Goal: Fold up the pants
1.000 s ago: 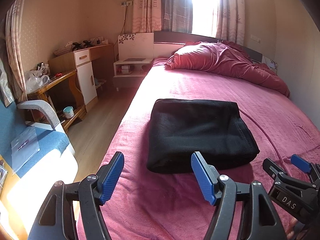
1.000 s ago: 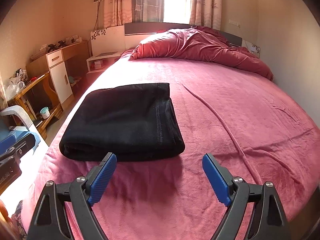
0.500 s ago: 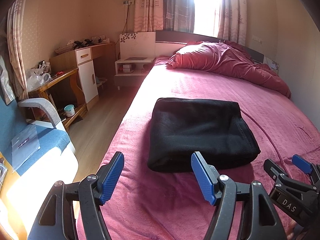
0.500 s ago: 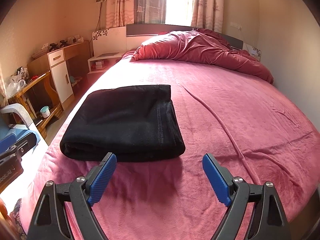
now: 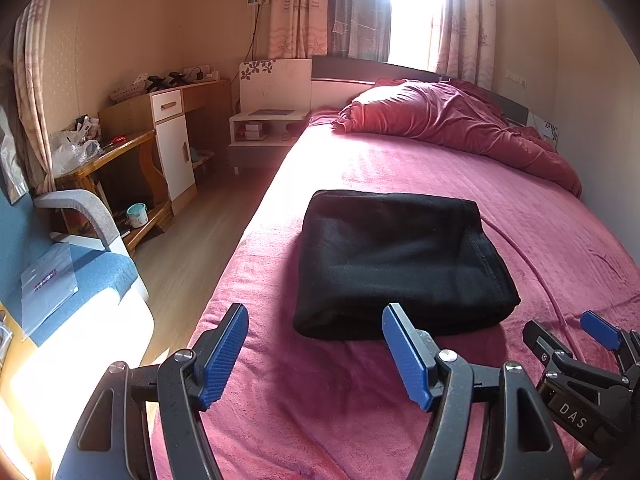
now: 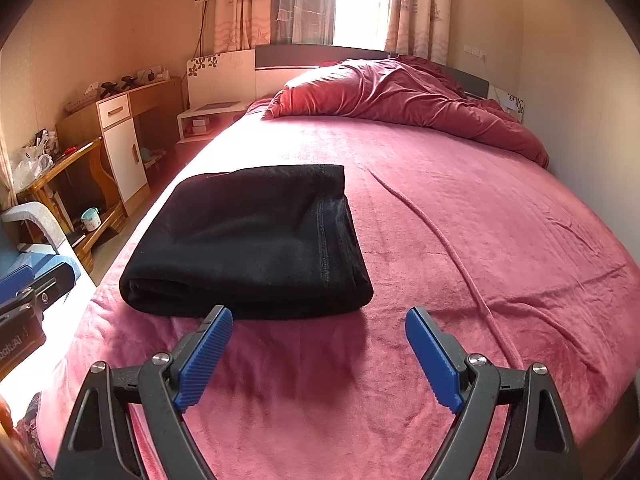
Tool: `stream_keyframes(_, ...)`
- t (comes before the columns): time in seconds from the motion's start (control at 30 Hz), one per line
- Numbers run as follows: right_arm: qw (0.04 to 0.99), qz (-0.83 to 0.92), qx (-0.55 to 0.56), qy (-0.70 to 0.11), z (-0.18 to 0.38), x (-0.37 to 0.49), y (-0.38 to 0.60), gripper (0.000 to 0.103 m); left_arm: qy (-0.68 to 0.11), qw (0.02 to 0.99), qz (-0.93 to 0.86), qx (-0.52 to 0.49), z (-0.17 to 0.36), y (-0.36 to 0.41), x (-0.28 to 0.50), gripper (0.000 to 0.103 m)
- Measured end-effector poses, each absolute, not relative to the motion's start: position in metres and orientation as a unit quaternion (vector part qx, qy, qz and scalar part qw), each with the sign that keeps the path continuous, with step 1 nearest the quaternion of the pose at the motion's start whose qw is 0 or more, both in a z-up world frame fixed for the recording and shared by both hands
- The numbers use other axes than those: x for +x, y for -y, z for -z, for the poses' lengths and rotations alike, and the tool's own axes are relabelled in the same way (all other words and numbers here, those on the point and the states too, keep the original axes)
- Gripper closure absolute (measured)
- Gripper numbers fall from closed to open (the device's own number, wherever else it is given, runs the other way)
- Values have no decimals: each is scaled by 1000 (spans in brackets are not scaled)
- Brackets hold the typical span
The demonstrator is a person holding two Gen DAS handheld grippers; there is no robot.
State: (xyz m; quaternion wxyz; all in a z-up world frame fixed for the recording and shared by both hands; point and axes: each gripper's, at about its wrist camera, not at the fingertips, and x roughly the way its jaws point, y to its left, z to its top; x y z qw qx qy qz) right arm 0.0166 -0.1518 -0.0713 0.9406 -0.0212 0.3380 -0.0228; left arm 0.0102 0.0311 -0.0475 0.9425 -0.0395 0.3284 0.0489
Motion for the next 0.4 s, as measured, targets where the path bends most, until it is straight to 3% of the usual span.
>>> stream_keyframes(0.4,933,21,-14,-359,86,21,158,14,-330,942,-38,-51,54,-33,10,33)
